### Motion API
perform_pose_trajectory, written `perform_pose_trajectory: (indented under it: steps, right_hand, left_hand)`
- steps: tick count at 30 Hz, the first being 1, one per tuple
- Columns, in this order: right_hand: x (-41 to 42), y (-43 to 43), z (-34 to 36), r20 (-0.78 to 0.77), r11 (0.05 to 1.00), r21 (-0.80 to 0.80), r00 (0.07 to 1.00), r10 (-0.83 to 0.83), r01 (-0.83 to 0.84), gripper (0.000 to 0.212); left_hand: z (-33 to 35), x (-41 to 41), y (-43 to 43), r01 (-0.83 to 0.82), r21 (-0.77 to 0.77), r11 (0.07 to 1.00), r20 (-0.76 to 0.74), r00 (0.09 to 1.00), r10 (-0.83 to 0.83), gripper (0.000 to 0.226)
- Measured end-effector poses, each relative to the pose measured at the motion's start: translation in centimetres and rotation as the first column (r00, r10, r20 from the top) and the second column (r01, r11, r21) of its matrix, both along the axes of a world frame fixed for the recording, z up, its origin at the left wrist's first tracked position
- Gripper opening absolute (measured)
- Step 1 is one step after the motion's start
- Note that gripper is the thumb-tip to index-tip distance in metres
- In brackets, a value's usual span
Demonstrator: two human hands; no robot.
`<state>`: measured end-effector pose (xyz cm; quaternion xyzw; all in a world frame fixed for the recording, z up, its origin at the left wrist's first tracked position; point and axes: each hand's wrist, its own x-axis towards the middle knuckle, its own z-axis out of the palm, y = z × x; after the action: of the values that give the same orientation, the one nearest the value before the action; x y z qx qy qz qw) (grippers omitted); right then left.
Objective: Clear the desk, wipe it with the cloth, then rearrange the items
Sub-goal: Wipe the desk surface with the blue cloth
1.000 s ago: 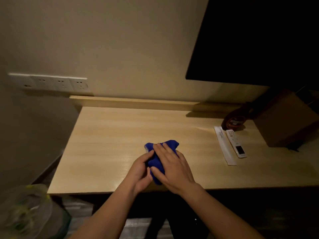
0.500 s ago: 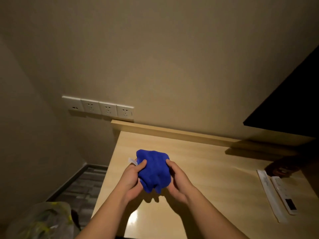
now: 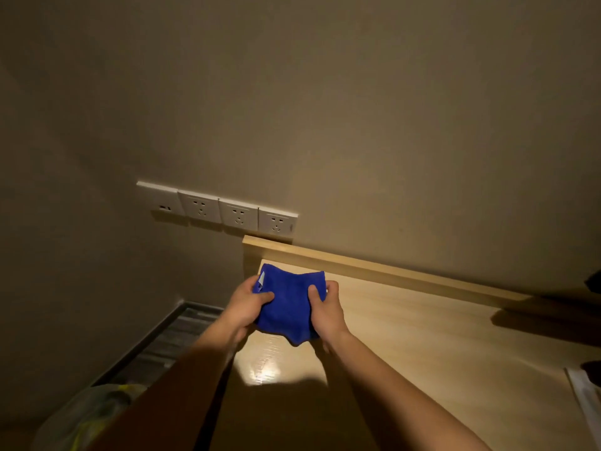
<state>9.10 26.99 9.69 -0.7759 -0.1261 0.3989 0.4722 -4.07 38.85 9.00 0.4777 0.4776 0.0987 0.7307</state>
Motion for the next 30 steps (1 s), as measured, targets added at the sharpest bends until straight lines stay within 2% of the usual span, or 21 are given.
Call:
perform_pose_trajectory:
  steps: [3,7,10,13,14,15,17,18,20,22,24,26,29,30]
  right_hand:
    - [0.9,2.2,-2.0,0.07,0.998,-0.052,0.997,0.032,-0.028,0.022]
    - [2.5,4.7,-3.8,0.088,0.992,-0.124,0.996,0.034,-0.023,0.028]
    - [3.1,5.7,-4.6,0.08,0.97,-0.244,0.996,0.024,-0.004,0.027]
    - [2.8,4.9,-5.2,0.158,0.921,-0.384,0.978,0.135,-0.065,0.043]
    - [2.6,4.2,-5.4,0.267,0.897,-0.433,0.936,0.227,-0.094,0.048]
    - [2.4,3.5,-5.8,0.424,0.874,-0.472,0.841,0.338,-0.113,0.052]
    - [2.4,1.9,-6.8,0.676,0.857,-0.491,0.552,0.488,-0.156,0.053]
    - [2.6,1.5,-7.2,0.742,0.855,-0.486,0.431,0.514,-0.182,0.055]
    - [3.4,1.3,-7.7,0.79,0.848,-0.466,0.313,0.528,-0.253,0.064]
    - [4.1,1.5,-8.1,0.765,0.797,-0.51,0.253,0.592,-0.324,0.075]
    - [4.5,1.7,-8.4,0.693,0.717,-0.602,0.217,0.688,-0.351,0.081]
    - [4.5,1.8,-8.7,0.62,0.661,-0.654,0.24,0.747,-0.368,0.085]
    - [4.6,1.8,-9.1,0.575,0.628,-0.685,0.255,0.777,-0.369,0.087]
    - [4.6,1.7,-9.1,0.564,0.616,-0.698,0.25,0.787,-0.366,0.088]
  left_hand:
    - [-1.6,1.4,1.9,0.012,0.081,0.997,-0.077,0.997,-0.006,0.031]
    - [-3.6,3.2,3.6,0.058,0.261,0.964,-0.185,0.983,-0.009,0.035]
    - [-5.2,3.3,4.2,0.199,0.469,0.86,-0.357,0.934,-0.021,0.049]
    - [-6.6,2.1,3.3,0.286,0.572,0.768,-0.449,0.893,0.002,0.059]
    - [-6.8,1.7,3.0,0.287,0.616,0.734,-0.453,0.891,0.033,0.061]
    - [-6.9,1.4,2.7,0.286,0.654,0.701,-0.463,0.884,0.071,0.063]
    - [-6.9,1.2,2.4,0.31,0.72,0.62,-0.486,0.864,0.132,0.069]
    - [-7.0,1.4,2.3,0.328,0.762,0.558,-0.474,0.87,0.135,0.07]
    - [-7.6,1.9,2.3,0.422,0.821,0.384,-0.473,0.88,0.046,0.068]
    - [-9.2,2.6,2.6,0.531,0.824,0.196,-0.532,0.845,-0.053,0.064]
    - [-10.5,2.9,2.9,0.614,0.772,0.166,-0.6,0.789,-0.13,0.068]
    - [-11.7,2.4,2.9,0.667,0.73,0.147,-0.644,0.744,-0.179,0.072]
    - [-13.4,2.0,3.2,0.66,0.747,0.088,-0.648,0.751,-0.127,0.069]
    - [-13.5,2.0,3.3,0.689,0.72,0.088,-0.677,0.724,-0.135,0.07]
